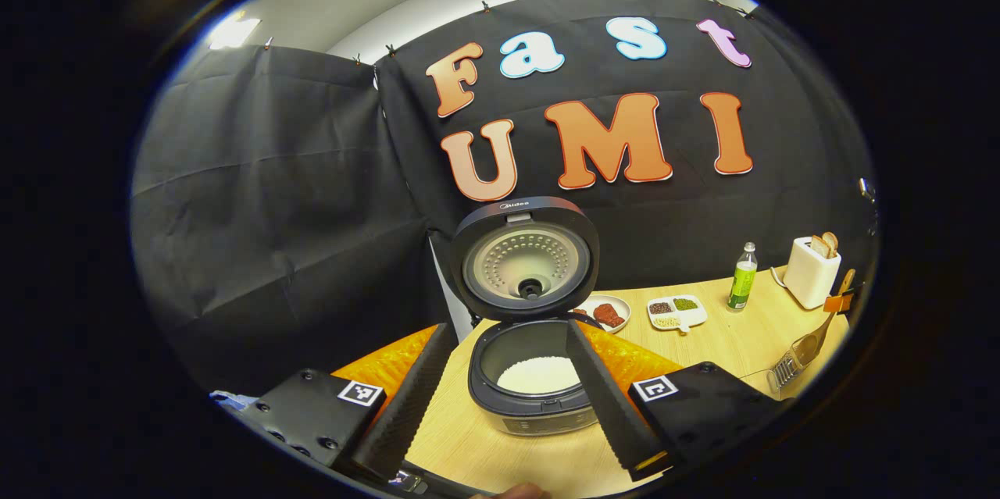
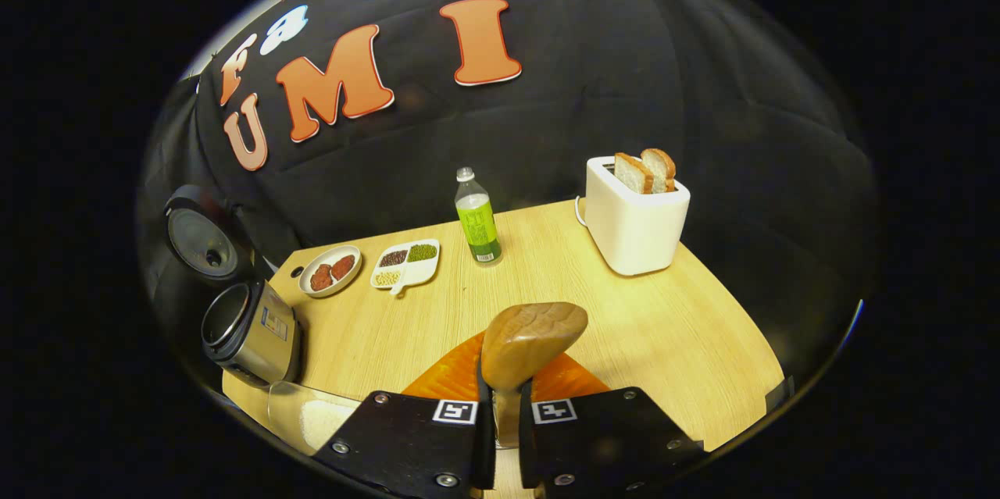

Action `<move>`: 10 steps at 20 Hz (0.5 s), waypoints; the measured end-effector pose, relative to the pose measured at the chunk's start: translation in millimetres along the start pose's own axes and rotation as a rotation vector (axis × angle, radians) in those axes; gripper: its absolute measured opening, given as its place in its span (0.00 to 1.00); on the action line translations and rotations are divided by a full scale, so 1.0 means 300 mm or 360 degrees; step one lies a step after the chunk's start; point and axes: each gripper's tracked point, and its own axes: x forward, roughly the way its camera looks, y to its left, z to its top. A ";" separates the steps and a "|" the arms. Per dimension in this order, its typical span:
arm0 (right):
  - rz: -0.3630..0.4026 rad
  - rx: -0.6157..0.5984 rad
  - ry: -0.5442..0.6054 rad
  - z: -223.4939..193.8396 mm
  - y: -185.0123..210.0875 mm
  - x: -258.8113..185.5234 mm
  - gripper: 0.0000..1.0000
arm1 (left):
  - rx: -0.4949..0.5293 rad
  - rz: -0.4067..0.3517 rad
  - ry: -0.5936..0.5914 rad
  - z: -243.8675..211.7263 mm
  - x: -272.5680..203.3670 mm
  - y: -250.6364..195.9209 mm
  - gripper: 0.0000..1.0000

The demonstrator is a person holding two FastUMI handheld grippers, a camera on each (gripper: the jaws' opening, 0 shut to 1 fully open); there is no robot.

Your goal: Close the left gripper, press the button to open the rice cooker; take a wooden spoon from the chopstick holder with the right hand, scoop a spoonful of rice and pour it into the rice cooker, then put the wooden spoon back into the chopstick holder.

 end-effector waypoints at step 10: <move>-0.0150 0.0115 0.0258 -0.122 -0.101 0.009 0.22 | 0.0012 -0.0018 0.0035 0.015 0.078 -0.021 1.00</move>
